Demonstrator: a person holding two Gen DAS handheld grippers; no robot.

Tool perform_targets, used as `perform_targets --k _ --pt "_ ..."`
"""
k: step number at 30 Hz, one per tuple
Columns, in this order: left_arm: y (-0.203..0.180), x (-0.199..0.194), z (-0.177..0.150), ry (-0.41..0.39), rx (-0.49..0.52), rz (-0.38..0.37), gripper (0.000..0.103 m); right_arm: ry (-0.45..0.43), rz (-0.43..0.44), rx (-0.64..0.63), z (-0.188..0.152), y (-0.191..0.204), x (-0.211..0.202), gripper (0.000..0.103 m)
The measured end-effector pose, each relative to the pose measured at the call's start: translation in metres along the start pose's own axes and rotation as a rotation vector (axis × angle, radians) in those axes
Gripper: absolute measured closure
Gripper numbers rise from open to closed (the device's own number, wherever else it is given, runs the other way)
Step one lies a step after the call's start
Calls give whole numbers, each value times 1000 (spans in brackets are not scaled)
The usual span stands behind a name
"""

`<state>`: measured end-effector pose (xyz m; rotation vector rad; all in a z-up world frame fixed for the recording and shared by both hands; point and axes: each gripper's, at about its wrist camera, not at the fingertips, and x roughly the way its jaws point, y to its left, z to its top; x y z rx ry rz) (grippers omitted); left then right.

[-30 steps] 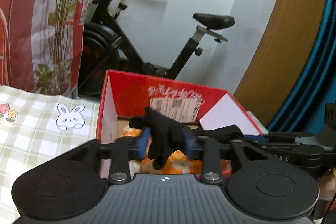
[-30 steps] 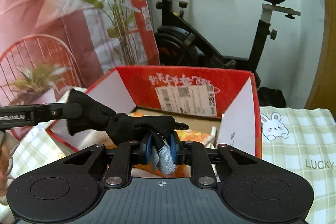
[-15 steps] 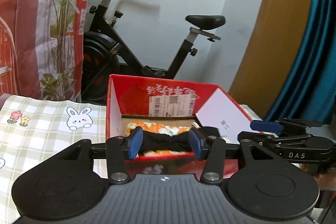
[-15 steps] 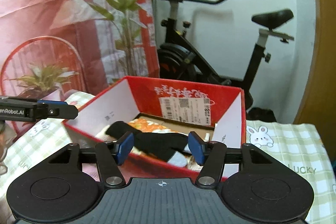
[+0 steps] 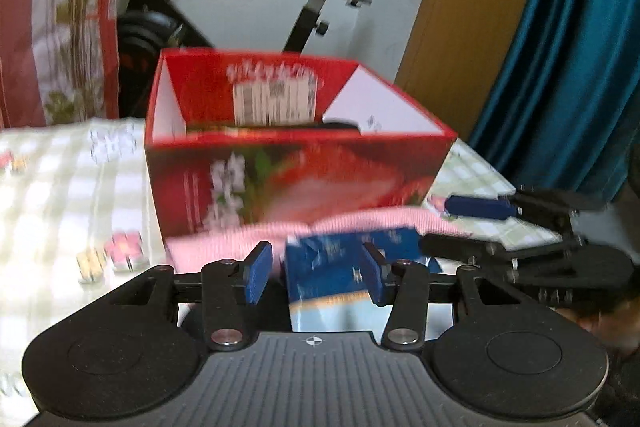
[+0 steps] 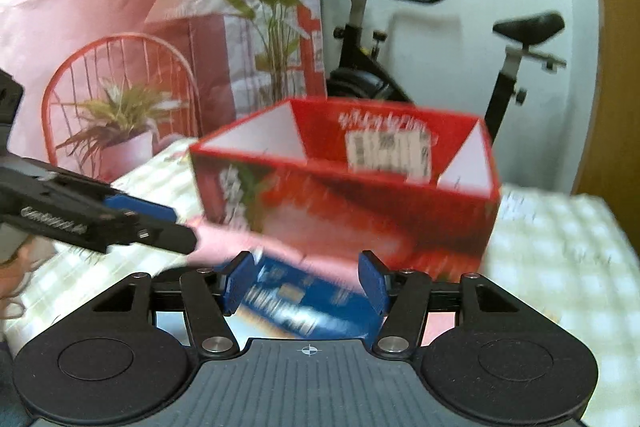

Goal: Organize soft objects
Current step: 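Move both grippers back to the blue-and-white cotton pad packet, then close both grippers on the blue-and-white cotton pad packet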

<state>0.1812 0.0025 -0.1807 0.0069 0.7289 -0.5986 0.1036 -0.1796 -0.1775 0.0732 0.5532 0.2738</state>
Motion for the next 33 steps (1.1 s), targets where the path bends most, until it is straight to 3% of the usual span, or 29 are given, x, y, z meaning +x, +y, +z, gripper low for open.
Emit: perform_targets --k 9,19,27,33 --pt "12 28 -29 88 -79 5 53 112 -15 9 -50 7 17 49" --pt "15 50 -33 143 -65 -21 52 107 -55 -30 -59 -2 20 48" --pt "14 53 -31 150 -54 -17 52 113 -76 95 -65 -26 17 47" --pt "12 52 -30 152 -61 -50 60 136 -12 242 -71 -42 21 45"
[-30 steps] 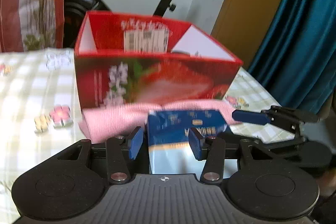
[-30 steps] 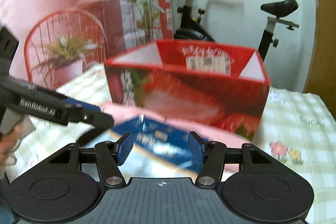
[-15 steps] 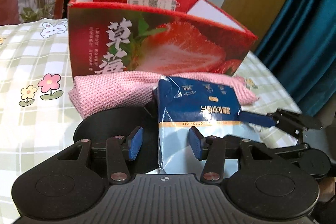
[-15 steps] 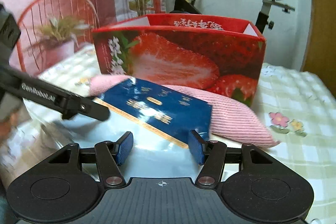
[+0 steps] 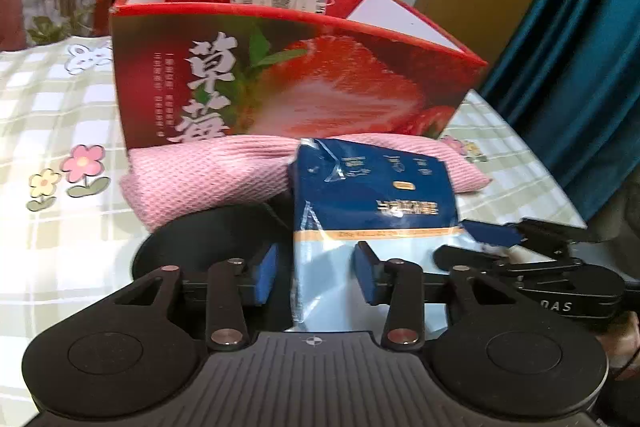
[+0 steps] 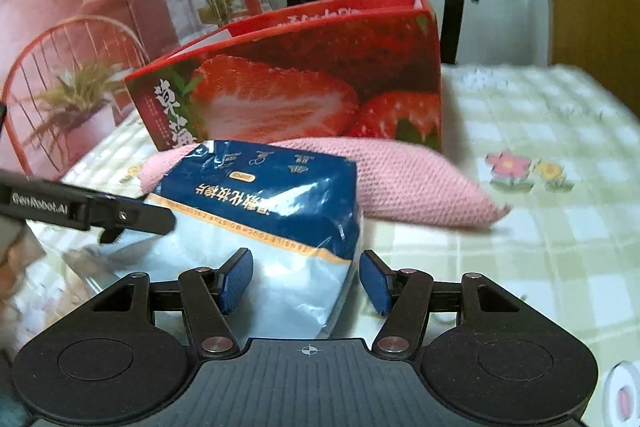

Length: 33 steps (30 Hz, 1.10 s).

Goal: Organize soft objects
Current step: 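Close both grippers on the blue-and-white cotton pad packet, then lift the packet with both grippers over the red box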

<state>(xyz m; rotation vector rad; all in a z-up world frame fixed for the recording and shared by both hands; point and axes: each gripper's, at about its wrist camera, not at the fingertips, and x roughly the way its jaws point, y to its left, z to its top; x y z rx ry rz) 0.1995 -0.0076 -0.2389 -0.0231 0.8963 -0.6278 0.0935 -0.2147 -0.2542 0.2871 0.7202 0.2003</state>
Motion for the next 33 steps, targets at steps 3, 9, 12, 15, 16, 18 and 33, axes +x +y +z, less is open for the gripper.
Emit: perform_targets --k 3,9,12,15,16,18,33 --pt "-5 2 0 6 13 -12 62 15 30 50 0 -4 2 45" --pt "-16 0 3 -3 60 -11 78 0 84 75 5 -2 -2 66" --pt "-17 -7 6 -25 83 4 80 -26 97 77 11 -3 -8 77" --pt "-16 -19 11 -58 86 -8 81 -67 112 62 18 -4 -20 81" --pt "-16 -23 13 -70 91 -11 81 -82 112 39 22 -1 -24 81" --pt "-18 -33 16 -96 104 -10 81 -111 108 -16 30 6 -32 81" --pt "-7 -57 91 -293 35 31 80 -257 99 -276 149 28 -33 81"
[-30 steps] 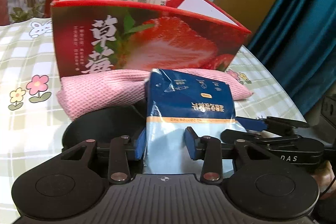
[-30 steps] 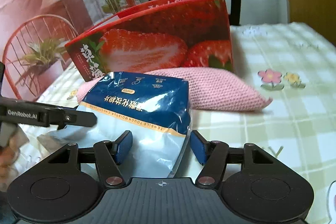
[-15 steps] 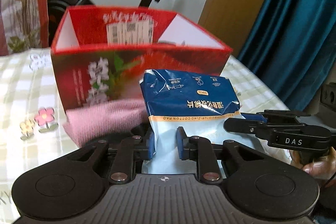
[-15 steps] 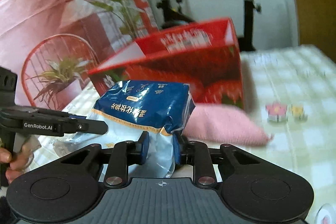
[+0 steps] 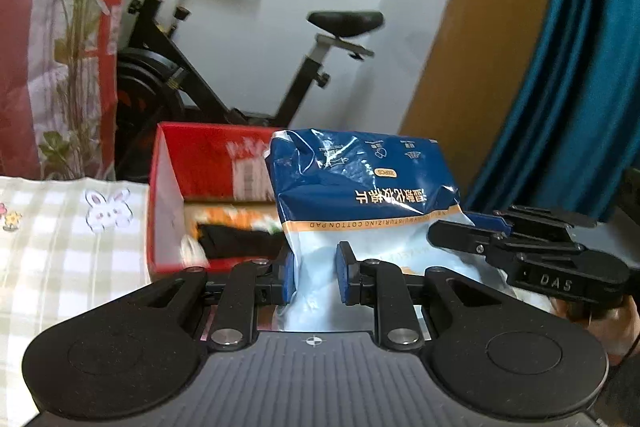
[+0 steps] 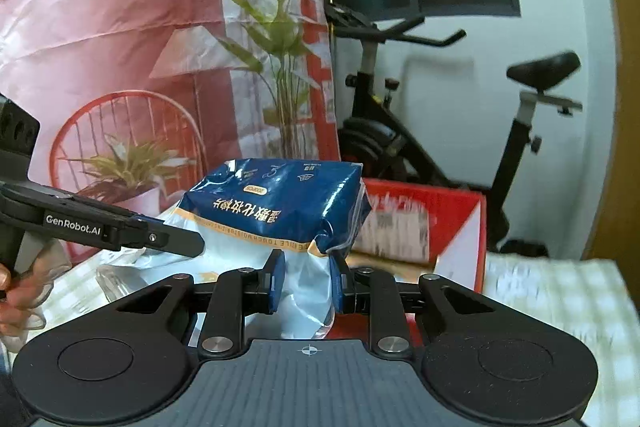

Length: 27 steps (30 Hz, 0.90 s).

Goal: Organize soft objects
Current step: 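Lift the packet with both grippers over the red box, then lower the packet into the red box and open both grippers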

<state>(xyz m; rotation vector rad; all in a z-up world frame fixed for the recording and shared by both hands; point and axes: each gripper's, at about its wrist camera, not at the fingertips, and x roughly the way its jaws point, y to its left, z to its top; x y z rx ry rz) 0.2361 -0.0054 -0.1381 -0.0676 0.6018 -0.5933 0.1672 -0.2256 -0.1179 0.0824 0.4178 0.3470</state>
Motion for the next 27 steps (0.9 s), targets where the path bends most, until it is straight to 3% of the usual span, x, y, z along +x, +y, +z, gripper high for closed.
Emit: perform_targets --k 9,21,27 --pt "21 40 28 -11 -25 75 80 33 -48 -63 21 -7 58 81" --pt "30 86 43 -22 24 190 80 116 -161 -61 19 -21 136 81" --pt "32 99 41 14 49 227 79 192 -201 -74 13 -22 164 81"
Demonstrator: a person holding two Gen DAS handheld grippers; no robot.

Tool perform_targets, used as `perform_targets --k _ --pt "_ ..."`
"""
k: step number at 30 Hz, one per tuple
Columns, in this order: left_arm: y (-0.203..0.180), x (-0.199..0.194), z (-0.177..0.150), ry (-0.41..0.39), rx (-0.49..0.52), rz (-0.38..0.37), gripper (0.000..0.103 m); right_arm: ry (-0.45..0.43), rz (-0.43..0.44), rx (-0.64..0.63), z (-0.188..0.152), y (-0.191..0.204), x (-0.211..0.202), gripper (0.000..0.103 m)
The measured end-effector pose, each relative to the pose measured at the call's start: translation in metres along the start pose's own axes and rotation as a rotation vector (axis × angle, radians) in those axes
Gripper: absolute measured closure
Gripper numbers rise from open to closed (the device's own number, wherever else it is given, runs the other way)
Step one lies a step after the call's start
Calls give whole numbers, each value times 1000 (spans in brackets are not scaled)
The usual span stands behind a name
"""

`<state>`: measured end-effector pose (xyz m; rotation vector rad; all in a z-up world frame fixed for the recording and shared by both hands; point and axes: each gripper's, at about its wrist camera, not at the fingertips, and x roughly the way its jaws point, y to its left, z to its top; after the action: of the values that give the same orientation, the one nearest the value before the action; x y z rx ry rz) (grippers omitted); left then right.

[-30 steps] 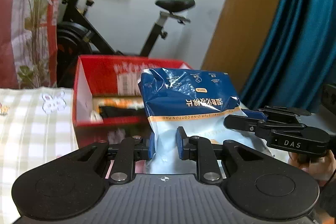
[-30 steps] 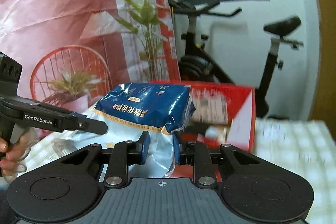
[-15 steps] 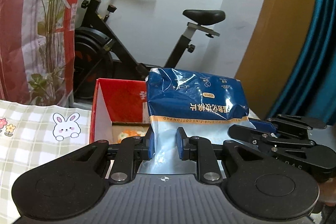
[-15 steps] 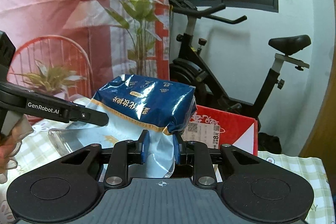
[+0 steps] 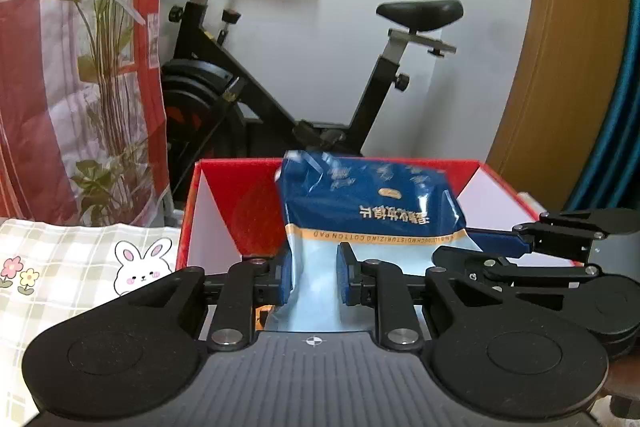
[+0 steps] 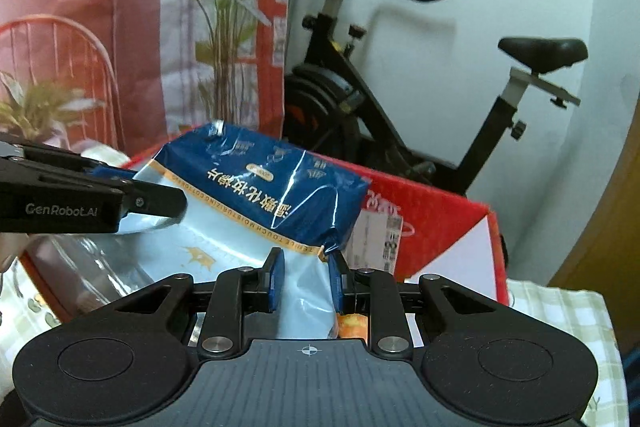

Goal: Organize soft objects
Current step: 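Lower the packet into the red box and open both grippers, then move both grippers back to the green tasseled pouch on the table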

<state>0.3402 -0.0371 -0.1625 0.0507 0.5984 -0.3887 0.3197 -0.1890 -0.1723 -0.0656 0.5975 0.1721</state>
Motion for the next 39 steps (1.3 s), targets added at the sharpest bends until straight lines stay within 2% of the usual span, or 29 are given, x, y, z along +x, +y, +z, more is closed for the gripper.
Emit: perform_targets --k 2,7,10,14,18,29,34,39 --pt "1 5 -1 19 7 7 77 28 -9 8 -1 1 6 81" --pt "5 0 -3 23 15 19 55 58 -57 -24 -1 8 8 77" --pt "6 -8 -2 2 24 26 46 52 -61 -17 -1 9 3 72" --pt "5 -20 -3 2 27 25 44 38 -57 -22 -4 8 -10 70" --pt "5 -37 -7 -1 24 14 43 -33 -10 19 -9 4 -35 64" --pt "-3 -108 -43 3 -18 -24 43 -111 63 86 -41 16 -111 63" --pt "-9 -137 -79 43 -18 -62 43 -81 90 77 -72 28 -142 63" --pt "-12 -155 -122 103 -32 -100 43 -11 127 50 -113 46 -167 63"
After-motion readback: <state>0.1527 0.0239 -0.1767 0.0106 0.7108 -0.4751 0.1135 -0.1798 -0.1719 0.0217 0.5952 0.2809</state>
